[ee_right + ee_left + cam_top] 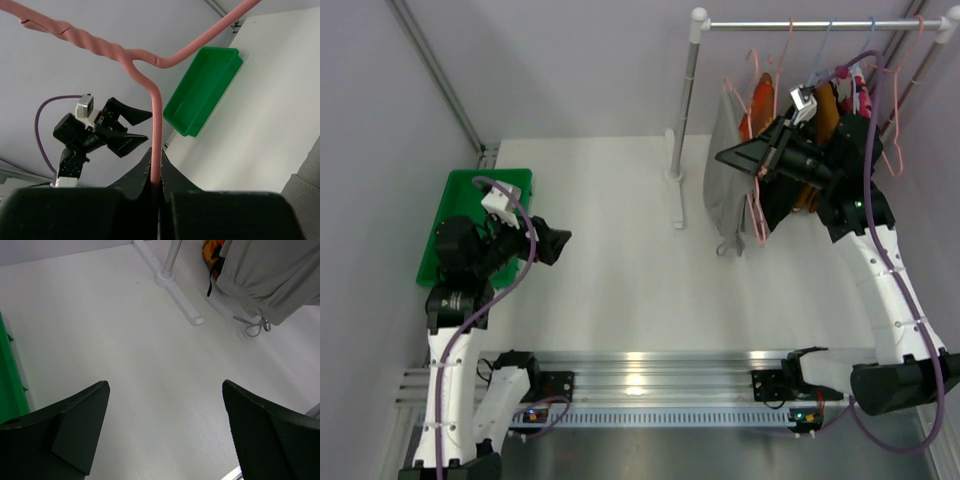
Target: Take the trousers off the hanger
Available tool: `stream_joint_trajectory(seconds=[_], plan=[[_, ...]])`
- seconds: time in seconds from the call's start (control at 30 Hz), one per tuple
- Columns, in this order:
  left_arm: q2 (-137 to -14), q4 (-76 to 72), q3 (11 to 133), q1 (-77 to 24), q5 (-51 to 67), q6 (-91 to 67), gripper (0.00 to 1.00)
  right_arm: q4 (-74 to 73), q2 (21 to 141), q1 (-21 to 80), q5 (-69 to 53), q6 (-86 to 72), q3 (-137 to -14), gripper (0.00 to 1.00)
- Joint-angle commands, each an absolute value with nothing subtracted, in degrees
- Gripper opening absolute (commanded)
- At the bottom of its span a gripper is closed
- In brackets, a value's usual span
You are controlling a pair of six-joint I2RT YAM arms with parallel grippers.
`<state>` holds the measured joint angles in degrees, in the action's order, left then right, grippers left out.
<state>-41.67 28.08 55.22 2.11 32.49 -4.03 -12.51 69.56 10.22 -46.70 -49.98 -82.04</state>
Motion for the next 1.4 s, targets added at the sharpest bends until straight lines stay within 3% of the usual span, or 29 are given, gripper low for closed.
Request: stream_joint_trajectory(seconds=[0.0, 0.23, 0.63, 0.93, 1.37], plan=[[-39.29, 27.86, 53.62, 2.29, 36.65, -0.53, 0.99, -7.03, 65.3, 14.22, -49.31, -46.76, -82.79, 0.0], [-34.2, 27.78, 50.72, 2.29, 38.14, 3.86, 0.99, -7.82, 70.04, 26.52, -42.12, -45.97, -87.27, 0.0], [-32.78, 11.54, 45.79, 2.29, 41.4, 0.18, 0.99, -18.1, 92.97, 42.62, -25.07, -45.79, -117.67, 0.0], [-39.99, -2.62, 42.11, 0.35, 35.96, 0.0, 0.99, -18.45, 104.31, 46.14, -16.09, -47.37, -131.2, 0.0], [-53.16, -22.75, 36.38, -17.22, 20.57, 5.63, 0.99, -17.67, 106.7, 47.37, -8.7, -45.7, -135.26, 0.0]])
